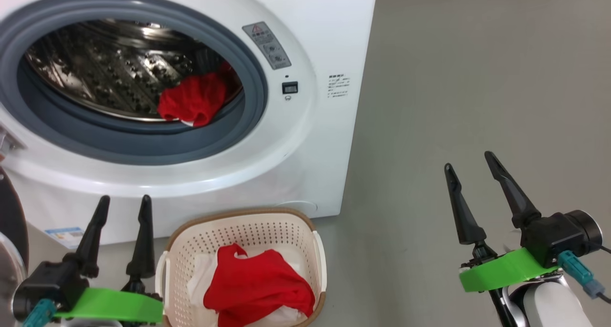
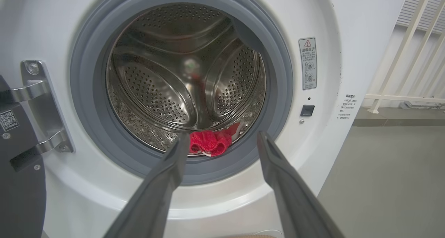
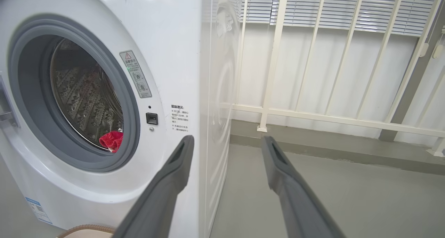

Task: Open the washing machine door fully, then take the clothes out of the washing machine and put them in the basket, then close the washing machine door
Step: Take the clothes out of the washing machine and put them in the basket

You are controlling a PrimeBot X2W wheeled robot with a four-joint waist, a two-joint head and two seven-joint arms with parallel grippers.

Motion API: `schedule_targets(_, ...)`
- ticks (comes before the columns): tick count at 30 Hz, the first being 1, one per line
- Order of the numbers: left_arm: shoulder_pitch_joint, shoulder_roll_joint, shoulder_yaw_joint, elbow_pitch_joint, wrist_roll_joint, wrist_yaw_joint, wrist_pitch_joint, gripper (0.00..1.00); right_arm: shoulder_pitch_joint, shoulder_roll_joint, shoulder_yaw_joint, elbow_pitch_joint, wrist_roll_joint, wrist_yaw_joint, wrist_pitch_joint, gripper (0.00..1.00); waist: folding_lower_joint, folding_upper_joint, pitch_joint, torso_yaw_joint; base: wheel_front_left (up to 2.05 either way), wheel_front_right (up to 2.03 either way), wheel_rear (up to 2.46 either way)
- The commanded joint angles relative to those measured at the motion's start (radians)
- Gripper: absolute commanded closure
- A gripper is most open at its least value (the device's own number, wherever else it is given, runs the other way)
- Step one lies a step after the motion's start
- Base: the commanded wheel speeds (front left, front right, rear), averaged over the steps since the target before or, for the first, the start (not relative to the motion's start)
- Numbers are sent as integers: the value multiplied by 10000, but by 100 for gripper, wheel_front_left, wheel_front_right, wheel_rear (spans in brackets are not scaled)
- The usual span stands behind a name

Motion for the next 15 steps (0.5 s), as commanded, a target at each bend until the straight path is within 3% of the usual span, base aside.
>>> schedule_targets(1, 31, 247, 402, -309, 94, -56, -120, 0, -46, 5, 232, -309, -79, 63, -61, 0, 0, -1, -139, -87, 0, 0, 0)
schedule_targets(15, 920, 138, 549, -275, 445, -57, -120, 0, 667, 5, 322, -253, -221, 63, -61, 0, 0, -1, -1069, -197, 0, 0, 0)
